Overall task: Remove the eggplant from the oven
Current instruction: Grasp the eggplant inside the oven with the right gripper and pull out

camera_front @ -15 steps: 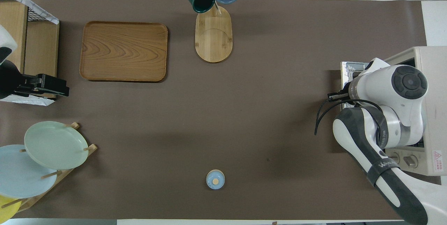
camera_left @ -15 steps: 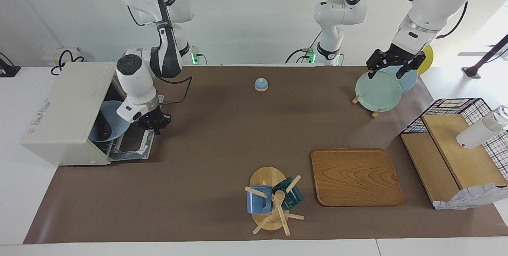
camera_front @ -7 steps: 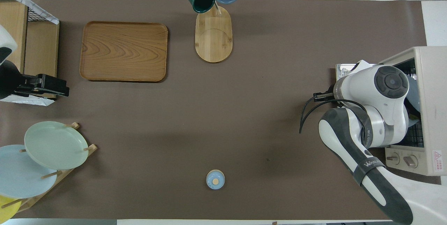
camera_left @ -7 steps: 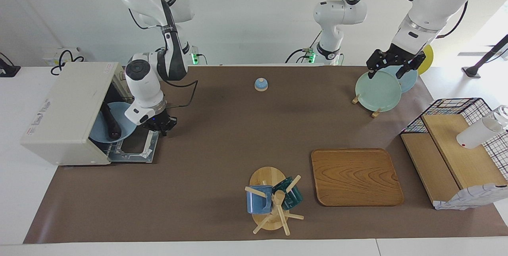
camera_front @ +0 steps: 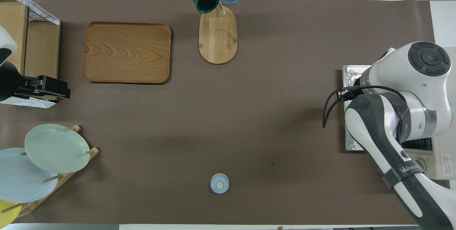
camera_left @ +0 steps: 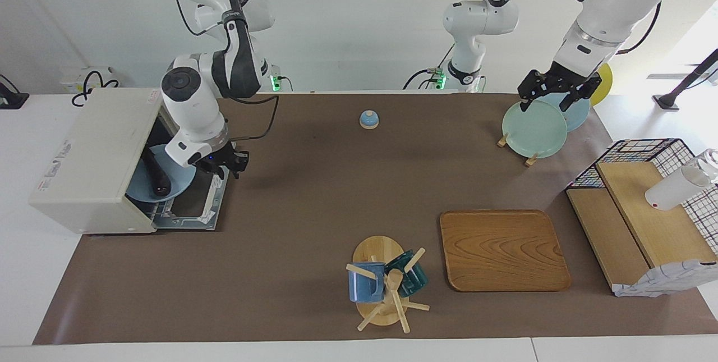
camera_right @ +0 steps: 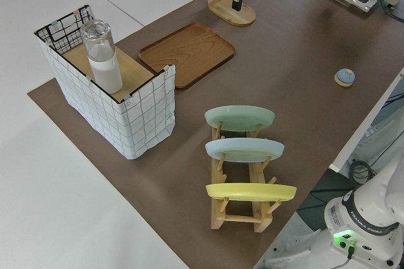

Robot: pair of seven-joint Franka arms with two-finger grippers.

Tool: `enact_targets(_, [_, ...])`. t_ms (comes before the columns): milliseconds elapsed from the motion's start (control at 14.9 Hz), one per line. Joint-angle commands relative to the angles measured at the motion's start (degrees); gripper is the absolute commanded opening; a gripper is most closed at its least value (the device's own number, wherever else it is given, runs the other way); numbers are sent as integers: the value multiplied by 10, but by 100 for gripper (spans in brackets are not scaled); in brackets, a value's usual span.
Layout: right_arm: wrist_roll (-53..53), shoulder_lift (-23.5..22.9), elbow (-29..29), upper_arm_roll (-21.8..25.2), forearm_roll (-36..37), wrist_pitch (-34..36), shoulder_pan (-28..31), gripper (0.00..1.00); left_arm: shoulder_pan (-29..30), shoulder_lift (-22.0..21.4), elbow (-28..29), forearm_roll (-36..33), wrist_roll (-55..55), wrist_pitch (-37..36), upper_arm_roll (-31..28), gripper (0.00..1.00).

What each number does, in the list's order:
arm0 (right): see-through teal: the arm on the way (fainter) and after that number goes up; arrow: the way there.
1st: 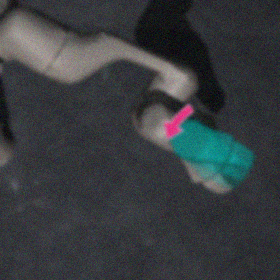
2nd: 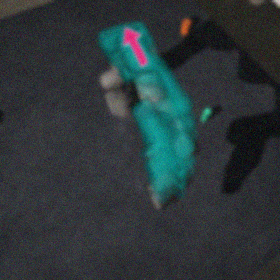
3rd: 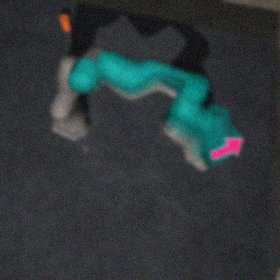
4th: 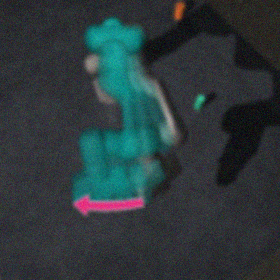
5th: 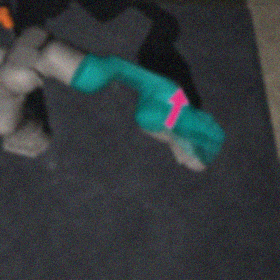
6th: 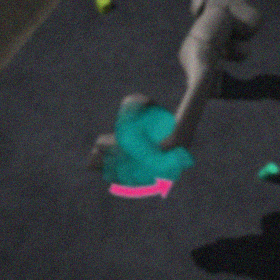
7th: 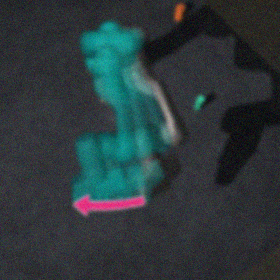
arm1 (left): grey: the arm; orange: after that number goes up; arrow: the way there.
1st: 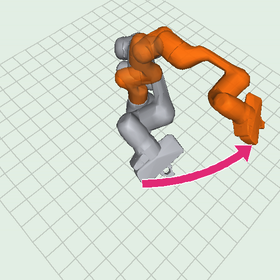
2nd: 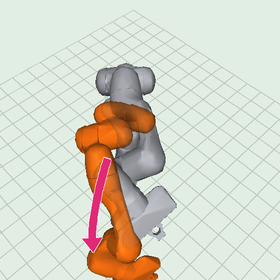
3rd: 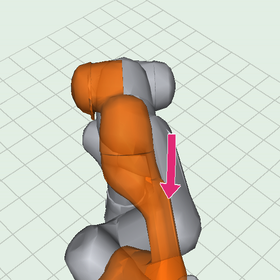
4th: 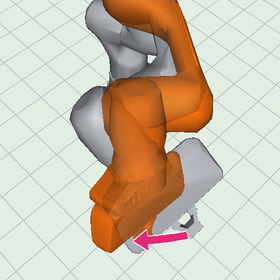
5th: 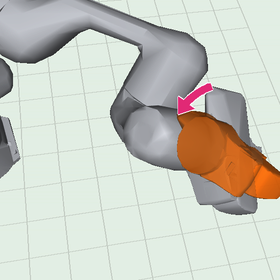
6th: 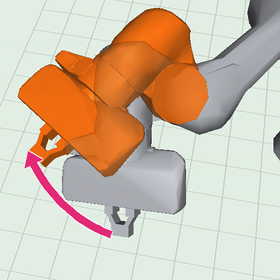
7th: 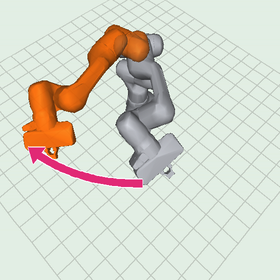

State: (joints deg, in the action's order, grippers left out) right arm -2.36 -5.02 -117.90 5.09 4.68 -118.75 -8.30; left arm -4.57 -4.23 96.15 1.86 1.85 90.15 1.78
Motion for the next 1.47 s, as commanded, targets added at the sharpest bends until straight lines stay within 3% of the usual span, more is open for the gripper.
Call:
enact_targets(0, [26,8,-4,-3,23,24,18,38,9,1,-4,5,-5,-9,4,100])
enact_targets(535, [111,10,-6,1,56,42,48,38,9,1,-4,5,-5,-9,4,100])
enact_targets(803, [142,15,-30,7,56,6,65,37,9,1,-4,5,-5,-9,4,100])
enact_targets(1070, [138,30,-87,11,56,-68,65,29,9,1,-4,5,-5,-9,4,100])
enact_targets(1137, [138,31,-88,11,56,-68,65,21,9,2,-4,5,-5,-9,4,100])
enact_targets(1204, [140,32,-88,11,56,-68,65,1,9,1,-4,5,-5,-9,4,100])
enact_targets(1405, [142,29,-79,10,75,-60,55,0,9,1,-4,5,-5,-9,4,100])
